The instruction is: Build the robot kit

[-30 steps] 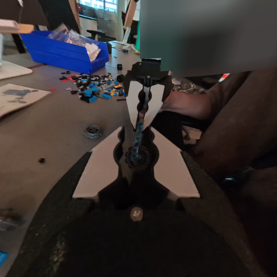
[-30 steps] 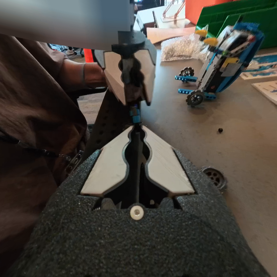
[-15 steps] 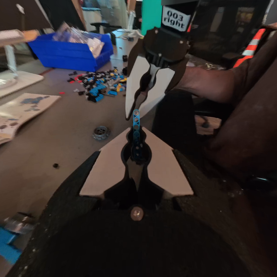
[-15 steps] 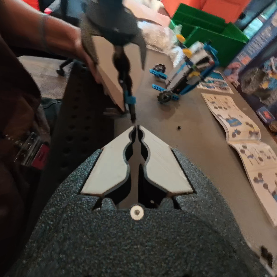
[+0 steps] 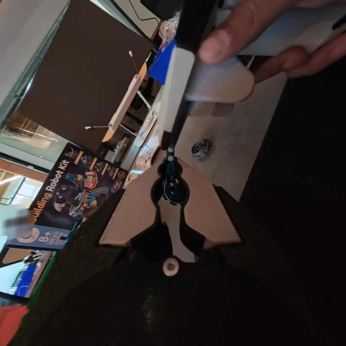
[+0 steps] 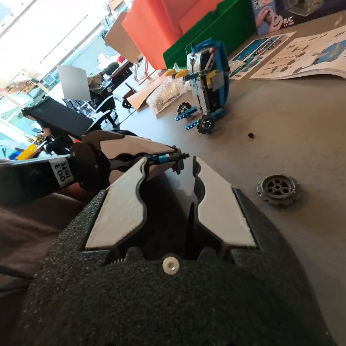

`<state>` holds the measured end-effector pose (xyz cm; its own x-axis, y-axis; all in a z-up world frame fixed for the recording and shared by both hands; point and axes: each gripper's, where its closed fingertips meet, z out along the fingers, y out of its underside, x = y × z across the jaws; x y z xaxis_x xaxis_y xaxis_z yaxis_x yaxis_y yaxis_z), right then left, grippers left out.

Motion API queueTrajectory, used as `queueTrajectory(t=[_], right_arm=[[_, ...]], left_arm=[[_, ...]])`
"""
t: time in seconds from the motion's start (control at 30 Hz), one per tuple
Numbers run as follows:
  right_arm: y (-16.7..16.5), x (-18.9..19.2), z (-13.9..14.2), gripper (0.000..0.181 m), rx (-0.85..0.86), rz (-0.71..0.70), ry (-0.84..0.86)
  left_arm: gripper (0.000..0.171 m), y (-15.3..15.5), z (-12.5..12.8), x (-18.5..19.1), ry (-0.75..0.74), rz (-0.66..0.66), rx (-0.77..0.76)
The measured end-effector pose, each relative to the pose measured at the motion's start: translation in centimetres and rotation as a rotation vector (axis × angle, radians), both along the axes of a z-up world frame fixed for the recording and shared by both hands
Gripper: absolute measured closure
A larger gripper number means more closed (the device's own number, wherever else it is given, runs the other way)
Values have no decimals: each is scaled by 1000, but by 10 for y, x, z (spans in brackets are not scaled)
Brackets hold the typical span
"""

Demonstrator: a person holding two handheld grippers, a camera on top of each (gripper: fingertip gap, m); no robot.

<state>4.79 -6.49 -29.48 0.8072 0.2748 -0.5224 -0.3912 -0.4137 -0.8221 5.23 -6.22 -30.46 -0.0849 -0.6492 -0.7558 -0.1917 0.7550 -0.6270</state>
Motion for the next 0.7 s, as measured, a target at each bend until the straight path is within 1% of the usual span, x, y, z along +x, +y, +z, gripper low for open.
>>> queueTrajectory(t=[0.07, 0.13, 0.17, 0.23, 0.43, 0.5, 0.53, 0.63, 0.7], right_arm=[[1, -3, -1, 137, 0, 8, -19], [2, -2, -4, 141, -5, 8, -49], [1, -2, -6, 148, -5, 11, -61], [0, -3, -7, 148, -6, 27, -57], [0, 0, -13, 147, -25, 22, -94], [1, 3, -18, 137, -51, 10, -95], [1, 3, -18, 135, -58, 12, -83], [-1, 2, -22, 138, -81, 31, -66], [-3, -1, -23, 146, -92, 65, -32]], left_arm=[[166, -3, -2, 0, -2, -2, 51], [166, -6, -3, 0, -1, -10, 65], [166, -6, -2, 0, -4, -14, 65], [166, -8, -3, -1, 2, -25, 49], [166, -7, -9, 0, 24, -15, 85], [166, -8, -9, 0, 23, -16, 87], [166, -8, -9, 0, 25, -16, 88], [167, -8, -12, 1, 39, -11, 110], [167, -9, -15, 1, 48, -12, 124]])
